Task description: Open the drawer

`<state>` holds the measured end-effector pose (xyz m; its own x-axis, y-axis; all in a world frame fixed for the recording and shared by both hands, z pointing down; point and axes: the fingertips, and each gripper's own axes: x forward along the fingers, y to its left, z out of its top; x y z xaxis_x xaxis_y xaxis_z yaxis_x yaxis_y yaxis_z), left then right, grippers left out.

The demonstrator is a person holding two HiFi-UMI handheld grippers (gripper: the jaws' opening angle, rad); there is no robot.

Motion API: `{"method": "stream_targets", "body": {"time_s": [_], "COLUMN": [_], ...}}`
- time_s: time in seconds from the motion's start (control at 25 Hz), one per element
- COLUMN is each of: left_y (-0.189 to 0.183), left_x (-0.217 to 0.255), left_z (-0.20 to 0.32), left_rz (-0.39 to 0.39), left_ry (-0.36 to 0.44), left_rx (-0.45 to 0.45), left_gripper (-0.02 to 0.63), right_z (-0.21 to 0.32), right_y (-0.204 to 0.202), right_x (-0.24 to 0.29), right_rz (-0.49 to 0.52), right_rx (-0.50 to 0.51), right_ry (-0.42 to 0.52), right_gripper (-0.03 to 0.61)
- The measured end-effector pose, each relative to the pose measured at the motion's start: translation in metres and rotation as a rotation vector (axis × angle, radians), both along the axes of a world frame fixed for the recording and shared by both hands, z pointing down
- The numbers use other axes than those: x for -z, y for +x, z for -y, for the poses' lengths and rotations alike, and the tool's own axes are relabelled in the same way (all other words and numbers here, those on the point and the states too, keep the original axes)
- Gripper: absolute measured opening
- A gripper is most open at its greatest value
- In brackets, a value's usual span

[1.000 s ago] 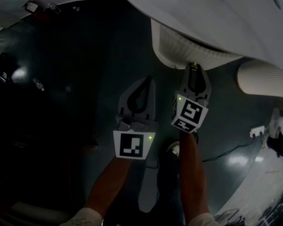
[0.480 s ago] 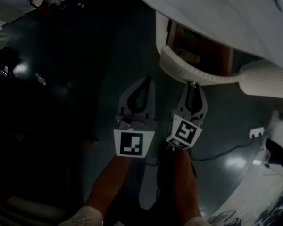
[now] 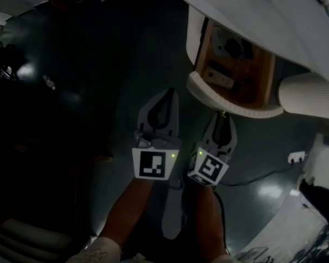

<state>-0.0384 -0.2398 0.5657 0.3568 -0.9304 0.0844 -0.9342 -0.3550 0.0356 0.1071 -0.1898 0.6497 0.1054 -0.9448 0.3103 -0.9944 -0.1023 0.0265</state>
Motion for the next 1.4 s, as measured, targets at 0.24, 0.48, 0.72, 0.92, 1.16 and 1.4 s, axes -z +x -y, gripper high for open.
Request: {"method": "stream_targets", "body": {"time_s": [0.24, 0.48, 0.72, 0.92, 1.16, 1.4], "left_y": [-0.007, -0.005, -0.009, -0.008, -0.002, 0.004], "left_x": [-0.002, -0.006, -0.005, 0.000, 0.014, 0.051], "left_z": [-0.009, -0.013, -0.016, -0.018, -0.020, -0.022], "left_rz": [0.006, 0.005, 0.003, -0.002, -0.009, -0.018], "left_ry": [-0.002, -0.011, -0.009, -0.011, -0.008, 0.004], "left_rx": [0.016, 0.024, 0.020, 0.016, 0.004, -0.002], "left_gripper": [0.002, 0.002, 0.002, 0.002, 0.002, 0.002], "right_z": [-0.017, -0.021, -0.027, -0.031, -0.034, -0.035], "right_y": [-0.006, -0.005, -0.011, -0.010, -0.005, 0.006], "right_x": [-0.002, -0.004, -0.005, 0.011, 0.044, 0.098], "right_rz": [-0.001, 0.015, 0.047, 0.027, 0.011, -0.008], "right_rx": [0.012, 0.029, 0.048, 0.056, 0.053, 0.049], "right_ry": [-0.010, -0.009, -0.007, 0.034, 0.088, 0.145], "right_gripper": [0.107, 0.109, 0.110, 0.110, 0.109, 0.109]}}
